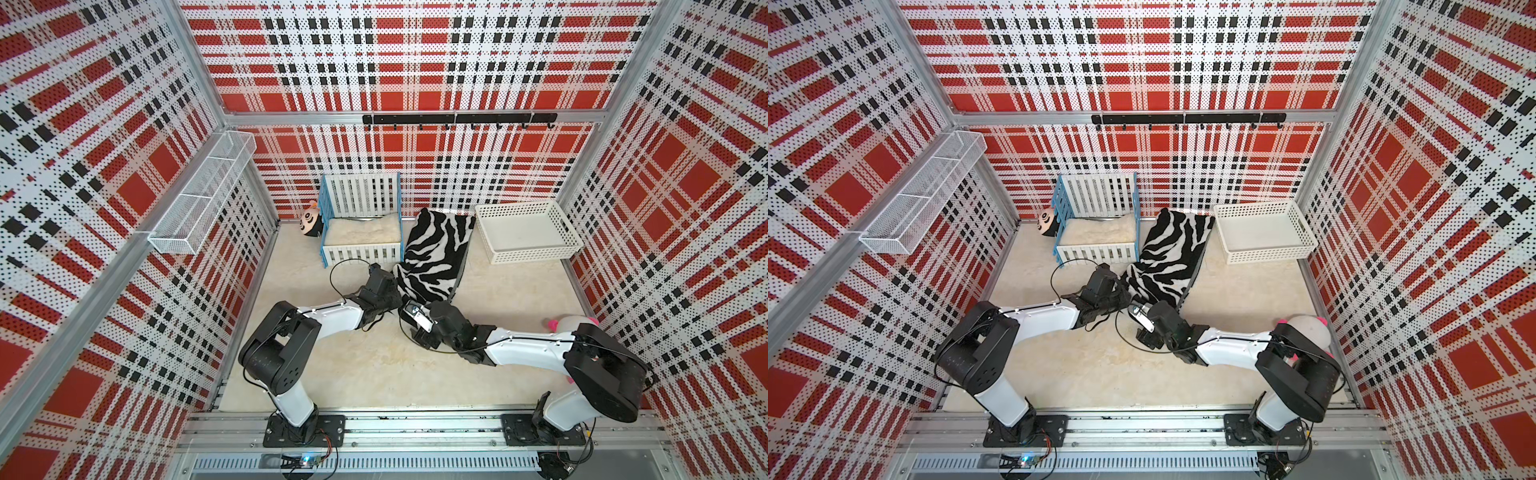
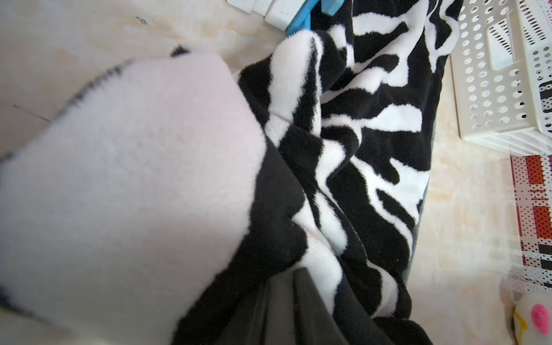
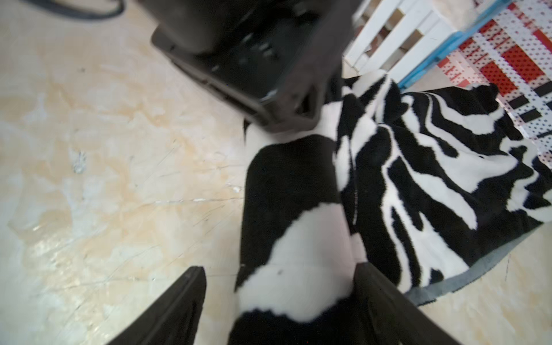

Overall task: Roll up the pillowcase
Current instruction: Roll the pillowcase at the center of the board.

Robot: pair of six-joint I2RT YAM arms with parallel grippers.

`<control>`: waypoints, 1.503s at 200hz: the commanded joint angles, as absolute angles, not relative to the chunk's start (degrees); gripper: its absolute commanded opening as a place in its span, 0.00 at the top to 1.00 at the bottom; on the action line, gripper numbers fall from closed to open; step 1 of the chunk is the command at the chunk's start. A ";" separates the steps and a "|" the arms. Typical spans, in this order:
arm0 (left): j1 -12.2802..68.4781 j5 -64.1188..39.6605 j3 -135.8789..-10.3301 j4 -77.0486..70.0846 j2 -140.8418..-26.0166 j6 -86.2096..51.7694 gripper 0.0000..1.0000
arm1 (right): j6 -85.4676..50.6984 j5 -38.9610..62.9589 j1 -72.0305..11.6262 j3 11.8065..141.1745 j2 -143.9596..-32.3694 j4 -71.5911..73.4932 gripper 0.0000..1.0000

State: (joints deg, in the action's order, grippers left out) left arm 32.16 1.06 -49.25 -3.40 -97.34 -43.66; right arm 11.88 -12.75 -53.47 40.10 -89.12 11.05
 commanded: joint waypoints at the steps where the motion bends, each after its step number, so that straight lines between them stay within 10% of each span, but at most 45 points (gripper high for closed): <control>1: 31.71 0.53 -50.41 -2.11 -98.68 -43.68 0.79 | 17.66 -16.22 -53.92 40.39 -90.41 16.20 0.14; 59: 31.45 0.18 -50.33 -2.11 -98.80 -43.77 0.79 | 20.99 -17.88 -54.18 43.25 -97.00 17.17 0.21; 112: 28.90 -1.78 -50.05 -1.56 -96.81 -44.30 0.79 | 18.08 -12.80 -54.17 45.74 -98.27 11.47 1.00; 203: 17.96 -4.57 -50.69 5.09 -82.75 -42.63 0.74 | -3.40 18.50 -45.30 49.09 -95.95 1.10 1.00; 300: 24.30 -1.84 -49.39 3.33 -83.52 -39.91 0.74 | -21.79 47.39 -27.03 53.25 -107.23 4.55 1.00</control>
